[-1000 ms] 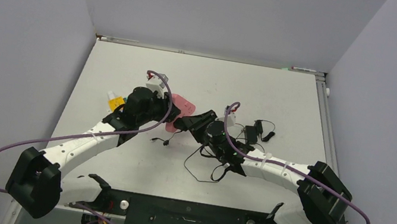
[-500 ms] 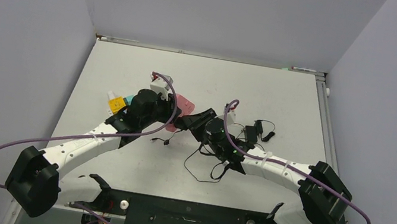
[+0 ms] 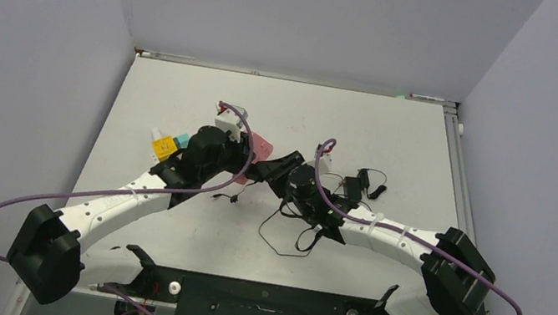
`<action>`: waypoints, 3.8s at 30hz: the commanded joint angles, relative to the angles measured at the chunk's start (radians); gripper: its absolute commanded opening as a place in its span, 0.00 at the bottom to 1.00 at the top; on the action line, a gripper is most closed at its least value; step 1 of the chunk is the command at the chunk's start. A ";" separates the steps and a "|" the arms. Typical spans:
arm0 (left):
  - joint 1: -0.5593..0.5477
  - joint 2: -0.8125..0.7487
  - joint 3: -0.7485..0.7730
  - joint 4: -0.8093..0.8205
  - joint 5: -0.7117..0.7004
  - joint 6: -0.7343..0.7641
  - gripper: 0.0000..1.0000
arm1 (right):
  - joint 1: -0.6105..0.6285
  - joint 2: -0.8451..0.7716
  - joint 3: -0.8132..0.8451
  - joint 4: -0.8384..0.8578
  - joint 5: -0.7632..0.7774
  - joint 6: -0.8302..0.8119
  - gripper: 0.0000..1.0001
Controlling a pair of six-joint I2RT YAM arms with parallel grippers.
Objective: Pull the plug off the socket
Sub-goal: Remove the plug from the socket.
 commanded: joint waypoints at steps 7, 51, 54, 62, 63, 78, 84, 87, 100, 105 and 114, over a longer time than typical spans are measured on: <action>0.036 0.015 0.057 0.006 0.000 -0.003 0.00 | 0.009 -0.028 0.043 0.040 0.024 -0.026 0.05; 0.038 0.069 0.085 -0.029 0.006 0.033 0.00 | 0.009 -0.018 0.023 0.021 0.037 0.002 0.05; 0.026 0.071 0.086 -0.039 -0.005 0.041 0.00 | 0.008 -0.031 0.028 0.012 0.051 -0.004 0.05; -0.005 0.084 0.097 -0.059 -0.044 0.082 0.00 | -0.012 -0.051 0.021 0.001 0.045 -0.004 0.05; -0.011 0.085 0.098 -0.062 -0.048 0.087 0.00 | -0.013 -0.051 0.021 0.000 0.043 -0.004 0.05; -0.052 0.105 0.127 -0.099 -0.097 0.150 0.00 | -0.028 -0.047 0.038 -0.018 0.028 -0.010 0.05; -0.076 0.123 0.144 -0.122 -0.113 0.175 0.00 | -0.029 -0.044 0.047 -0.024 0.028 -0.014 0.05; -0.082 0.132 0.150 -0.128 -0.111 0.177 0.00 | -0.029 -0.043 0.049 -0.023 0.025 -0.015 0.05; 0.101 0.165 0.145 -0.071 0.166 -0.004 0.00 | -0.025 -0.048 -0.046 -0.004 0.050 0.016 0.05; 0.114 0.155 0.141 -0.070 0.156 -0.009 0.00 | -0.017 -0.022 -0.047 0.010 0.042 0.033 0.05; 0.168 0.160 0.123 -0.048 0.184 -0.078 0.00 | 0.008 -0.014 -0.104 0.035 0.045 0.096 0.05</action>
